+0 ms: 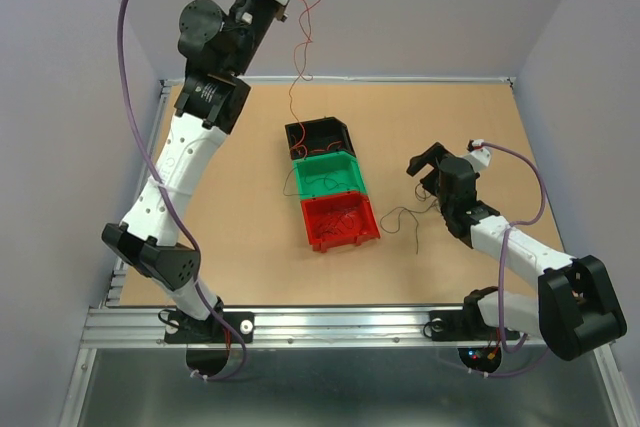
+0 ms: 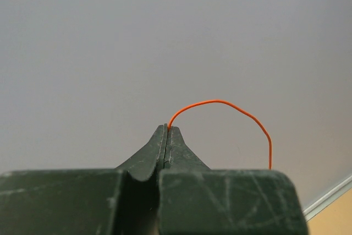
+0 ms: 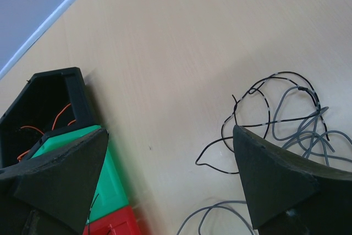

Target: Untangle the cables

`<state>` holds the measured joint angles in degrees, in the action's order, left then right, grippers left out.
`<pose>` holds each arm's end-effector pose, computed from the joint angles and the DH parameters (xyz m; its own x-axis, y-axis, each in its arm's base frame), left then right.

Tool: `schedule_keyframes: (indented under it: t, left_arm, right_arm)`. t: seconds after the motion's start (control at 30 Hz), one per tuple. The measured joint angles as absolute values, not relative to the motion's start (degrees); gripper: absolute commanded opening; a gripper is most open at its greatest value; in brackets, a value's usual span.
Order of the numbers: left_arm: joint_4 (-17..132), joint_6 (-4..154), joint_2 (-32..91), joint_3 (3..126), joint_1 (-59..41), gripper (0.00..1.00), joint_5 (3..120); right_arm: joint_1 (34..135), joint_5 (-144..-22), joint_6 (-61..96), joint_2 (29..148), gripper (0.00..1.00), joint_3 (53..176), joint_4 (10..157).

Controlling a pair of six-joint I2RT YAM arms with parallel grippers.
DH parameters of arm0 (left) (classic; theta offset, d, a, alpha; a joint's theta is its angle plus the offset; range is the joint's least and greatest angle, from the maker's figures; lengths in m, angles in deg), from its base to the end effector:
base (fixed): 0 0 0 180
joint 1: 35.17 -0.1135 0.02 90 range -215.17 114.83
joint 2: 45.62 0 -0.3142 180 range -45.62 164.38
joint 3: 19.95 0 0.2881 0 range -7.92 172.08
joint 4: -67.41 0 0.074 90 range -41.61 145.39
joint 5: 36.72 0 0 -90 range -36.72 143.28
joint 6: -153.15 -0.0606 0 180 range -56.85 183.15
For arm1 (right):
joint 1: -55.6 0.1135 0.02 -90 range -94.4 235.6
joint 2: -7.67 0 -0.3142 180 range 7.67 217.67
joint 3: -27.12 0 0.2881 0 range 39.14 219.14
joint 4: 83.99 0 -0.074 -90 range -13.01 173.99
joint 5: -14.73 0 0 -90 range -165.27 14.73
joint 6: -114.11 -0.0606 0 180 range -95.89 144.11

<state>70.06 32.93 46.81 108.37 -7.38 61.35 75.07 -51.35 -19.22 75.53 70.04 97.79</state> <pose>0.3247 -0.1807 0.6798 0.7575 0.1641 -0.6319 0.2054 0.8588 0.4693 0.2739 0.0708 0.2322 -0.2376 0.5813 -0.7782 0.2885 0.8073 0.5149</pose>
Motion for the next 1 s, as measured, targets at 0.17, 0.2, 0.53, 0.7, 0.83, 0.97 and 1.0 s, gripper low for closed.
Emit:
schedule_keyframes:
  t: [0.17,0.2,0.53,0.7,0.83,0.97,1.0]
  left_arm:
    - [71.3,32.1,46.8,105.8,-7.4,0.00,61.1]
    - [72.4,31.8,46.7,104.3,-7.4,0.00,60.8]
    - [76.8,30.8,48.8,92.0,-9.4,0.00,61.5]
    - [79.0,29.4,45.5,75.5,-10.2,0.00,64.8]
    - [79.1,27.8,43.2,66.5,-10.1,0.00,68.5]
    - [78.1,26.2,42.5,63.3,-10.0,0.00,71.1]
    - [77.6,25.9,42.5,63.3,-9.9,0.00,71.5]
  right_arm:
    - [75.1,-51.8,-19.2,75.5,1.00,69.9,98.2]
    - [75.1,-51.8,-19.2,75.5,1.00,69.7,98.5]
    - [75.1,-53.0,-19.2,75.4,1.00,69.1,98.7]
    - [75.1,-53.6,-19.1,75.0,1.00,68.9,98.9]
    - [75.1,-54.3,-19.0,74.9,1.00,68.9,99.0]
    - [75.1,-54.7,-18.9,74.8,1.00,68.9,99.1]
    - [75.1,-54.8,-18.9,74.8,1.00,68.9,99.1]
